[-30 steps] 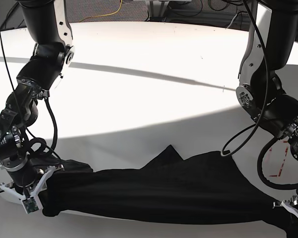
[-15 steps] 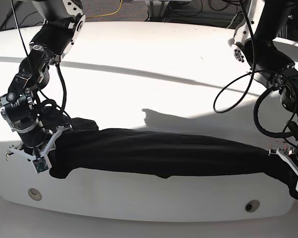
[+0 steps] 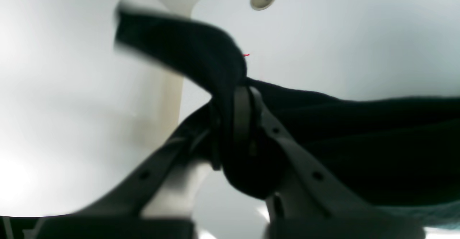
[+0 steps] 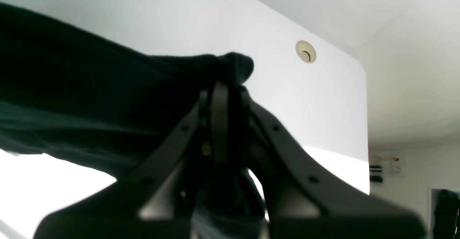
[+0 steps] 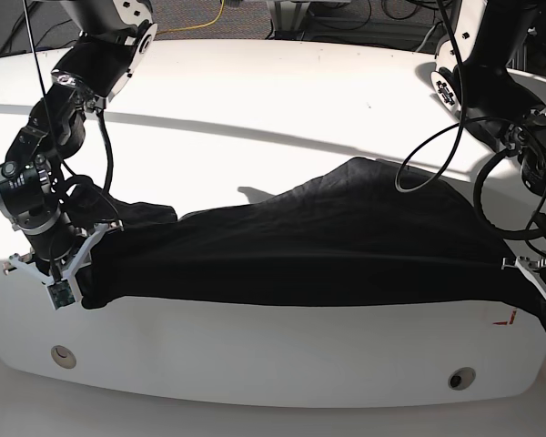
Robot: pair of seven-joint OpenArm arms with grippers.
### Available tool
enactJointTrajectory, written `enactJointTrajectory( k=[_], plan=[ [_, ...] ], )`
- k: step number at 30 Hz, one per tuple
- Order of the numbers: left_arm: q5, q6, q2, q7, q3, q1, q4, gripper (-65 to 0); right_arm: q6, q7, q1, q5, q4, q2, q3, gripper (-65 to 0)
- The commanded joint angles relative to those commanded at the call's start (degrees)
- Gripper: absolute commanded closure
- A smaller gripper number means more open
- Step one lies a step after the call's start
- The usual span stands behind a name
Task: Layout the t-shirt on the table in an organized manner, then fold the t-shirt properly
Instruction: 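Lower the stretched t-shirt onto the table with both grippers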
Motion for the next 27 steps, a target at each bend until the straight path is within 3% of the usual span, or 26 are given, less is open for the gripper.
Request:
enactJointTrajectory(
  k=[7,16,25,27],
  plan=[
    [-0.1,0.0,1.8,-8.5,0.1,4.0,-8.4,-0.4,0.00,2.1,0.9,-0.1,-8.4,-2.0,0.1,0.0],
    [-0.1,0.0,1.8,-21.4,0.2,8.1,-21.6,-0.4,0.00,12.8,0.9,-0.1,-22.2,-2.3,0.1,0.0],
    [-0.1,0.0,0.0,-25.2,0.4,5.5,-30.7,-1.0,0.00,19.1,3.5,-0.2,-31.4,-1.9,0.0,0.0],
    [-0.2,0.0,-1.1,-25.3,0.4,4.5,-33.4,-6.9,0.00,20.0,4.6,-0.2,-33.0,-1.4,0.0,0.0]
  ],
)
